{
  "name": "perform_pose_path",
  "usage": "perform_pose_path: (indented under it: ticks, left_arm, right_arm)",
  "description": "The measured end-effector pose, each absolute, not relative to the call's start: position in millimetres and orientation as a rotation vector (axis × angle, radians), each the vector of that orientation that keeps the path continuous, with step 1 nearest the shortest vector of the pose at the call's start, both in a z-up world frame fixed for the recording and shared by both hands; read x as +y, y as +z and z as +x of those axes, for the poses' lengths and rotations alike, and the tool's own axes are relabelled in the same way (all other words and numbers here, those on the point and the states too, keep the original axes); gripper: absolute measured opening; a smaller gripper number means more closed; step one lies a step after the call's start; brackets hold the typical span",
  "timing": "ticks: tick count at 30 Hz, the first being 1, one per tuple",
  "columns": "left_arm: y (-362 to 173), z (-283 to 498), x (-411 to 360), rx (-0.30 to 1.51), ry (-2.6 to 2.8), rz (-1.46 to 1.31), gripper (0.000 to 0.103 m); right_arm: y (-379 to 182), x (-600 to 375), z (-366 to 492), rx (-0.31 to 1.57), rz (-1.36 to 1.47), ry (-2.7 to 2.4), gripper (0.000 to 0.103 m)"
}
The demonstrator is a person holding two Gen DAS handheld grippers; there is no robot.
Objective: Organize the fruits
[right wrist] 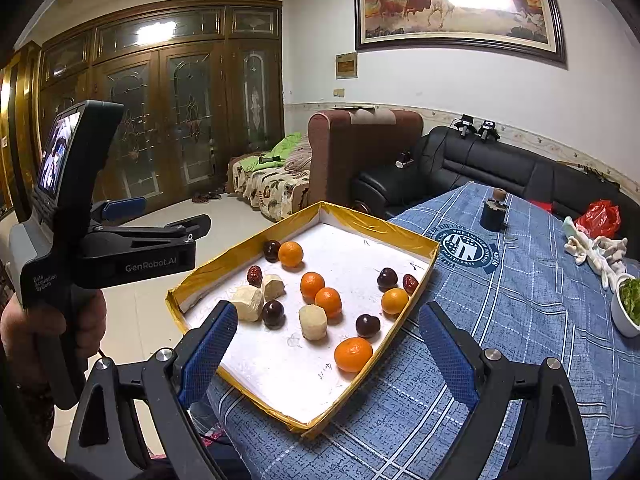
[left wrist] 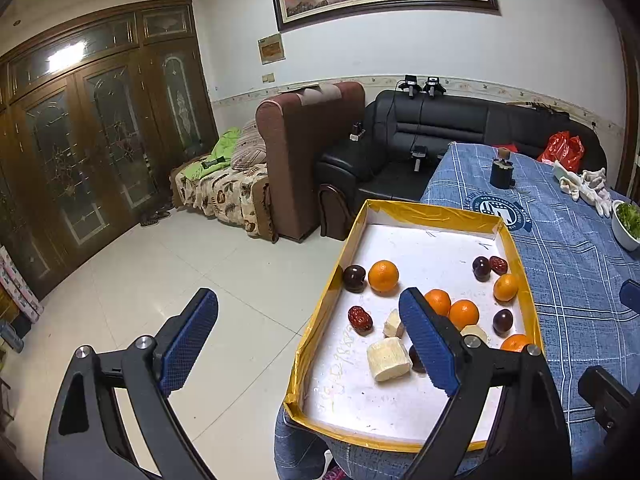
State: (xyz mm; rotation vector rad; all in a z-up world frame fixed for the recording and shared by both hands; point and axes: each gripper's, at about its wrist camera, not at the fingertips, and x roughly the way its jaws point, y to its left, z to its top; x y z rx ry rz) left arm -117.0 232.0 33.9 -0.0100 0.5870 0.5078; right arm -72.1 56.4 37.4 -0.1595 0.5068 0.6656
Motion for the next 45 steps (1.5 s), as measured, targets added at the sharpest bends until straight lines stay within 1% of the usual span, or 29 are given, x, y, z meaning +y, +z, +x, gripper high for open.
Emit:
perform_pose_path:
  ticks: [45]
  left_arm:
    - [37.5, -119.2, 238.3, 0.582, 0.491, -0.011, 0.093]
  right_arm:
    - [32.2, 64.7, -70.7, 0.524, -0.164, 0.681, 0.093]
